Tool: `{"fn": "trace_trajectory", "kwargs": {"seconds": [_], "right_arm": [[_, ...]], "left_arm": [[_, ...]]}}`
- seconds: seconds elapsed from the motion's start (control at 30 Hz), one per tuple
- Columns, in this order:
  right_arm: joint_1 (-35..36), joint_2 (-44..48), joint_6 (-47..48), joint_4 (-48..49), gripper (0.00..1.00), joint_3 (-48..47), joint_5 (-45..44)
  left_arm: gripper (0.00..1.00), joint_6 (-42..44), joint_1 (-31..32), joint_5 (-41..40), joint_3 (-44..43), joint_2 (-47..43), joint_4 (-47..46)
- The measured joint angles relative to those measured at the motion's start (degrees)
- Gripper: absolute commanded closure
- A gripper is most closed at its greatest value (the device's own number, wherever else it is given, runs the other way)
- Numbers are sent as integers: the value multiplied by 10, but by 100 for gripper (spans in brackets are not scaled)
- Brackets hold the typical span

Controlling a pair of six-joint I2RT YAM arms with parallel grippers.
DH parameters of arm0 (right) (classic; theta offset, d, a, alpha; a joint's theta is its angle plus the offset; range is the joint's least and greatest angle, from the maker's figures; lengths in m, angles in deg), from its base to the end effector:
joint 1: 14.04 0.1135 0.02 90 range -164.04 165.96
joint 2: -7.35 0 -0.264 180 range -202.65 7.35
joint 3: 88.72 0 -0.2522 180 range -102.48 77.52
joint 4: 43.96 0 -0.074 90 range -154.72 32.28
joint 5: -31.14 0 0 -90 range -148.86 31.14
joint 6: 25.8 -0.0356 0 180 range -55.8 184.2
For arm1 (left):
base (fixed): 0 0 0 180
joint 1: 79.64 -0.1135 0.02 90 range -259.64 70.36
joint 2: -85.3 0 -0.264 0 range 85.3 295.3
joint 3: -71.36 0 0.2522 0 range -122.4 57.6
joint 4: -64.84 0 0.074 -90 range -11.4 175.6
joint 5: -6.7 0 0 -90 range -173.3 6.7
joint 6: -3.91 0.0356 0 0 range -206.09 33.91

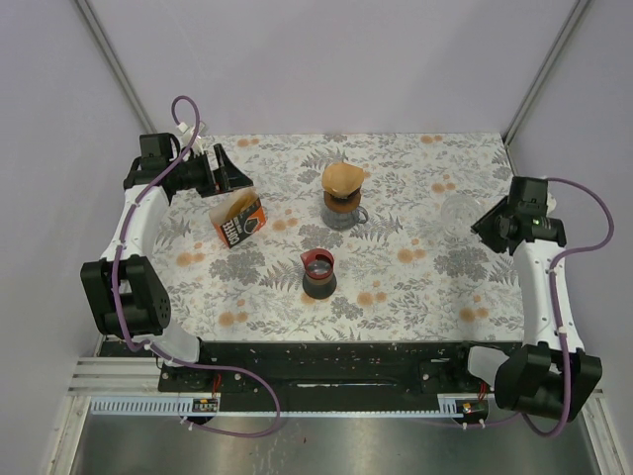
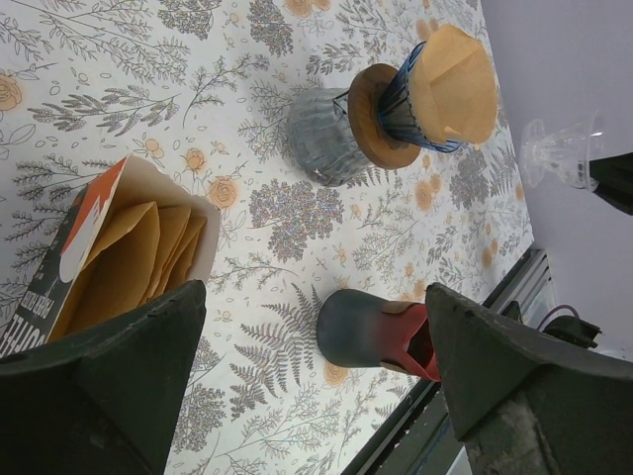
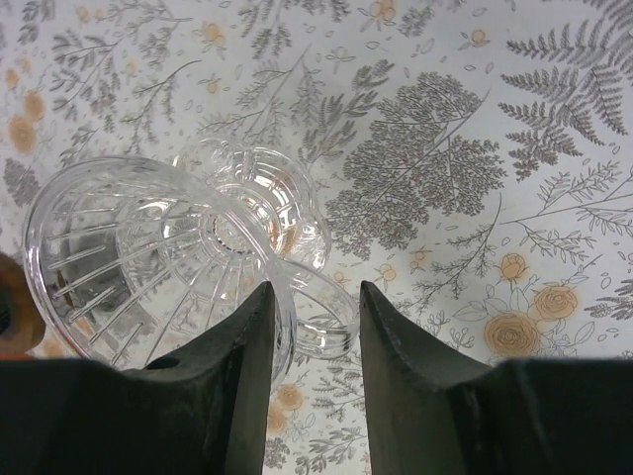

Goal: Place the coffee filter in the dripper

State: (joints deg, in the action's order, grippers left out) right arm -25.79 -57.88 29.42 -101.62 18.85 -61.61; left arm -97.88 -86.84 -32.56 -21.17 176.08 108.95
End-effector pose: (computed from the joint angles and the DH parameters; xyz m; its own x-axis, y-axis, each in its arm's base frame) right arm 0.2242 -0.0484 0.3003 -0.4870 0.6833 -0.5440 0.6223 0.7085 0.3328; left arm 0.3477 0.0161 0.3201 -0.7541 -0.2256 -0.6167 0.3414 0.6675 -0.6617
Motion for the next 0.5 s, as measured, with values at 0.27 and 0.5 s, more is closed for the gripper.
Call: {"fn": "trace_trajectory", "kwargs": {"seconds": [0.27, 0.5], "right_arm": [[124, -47, 38, -123, 100, -188, -2], [318, -124, 54, -156, 100, -310, 27]], "left_arm": [[4, 14, -1, -5, -2, 0, 9], [4, 31, -24, -8, -14, -1, 23]]}}
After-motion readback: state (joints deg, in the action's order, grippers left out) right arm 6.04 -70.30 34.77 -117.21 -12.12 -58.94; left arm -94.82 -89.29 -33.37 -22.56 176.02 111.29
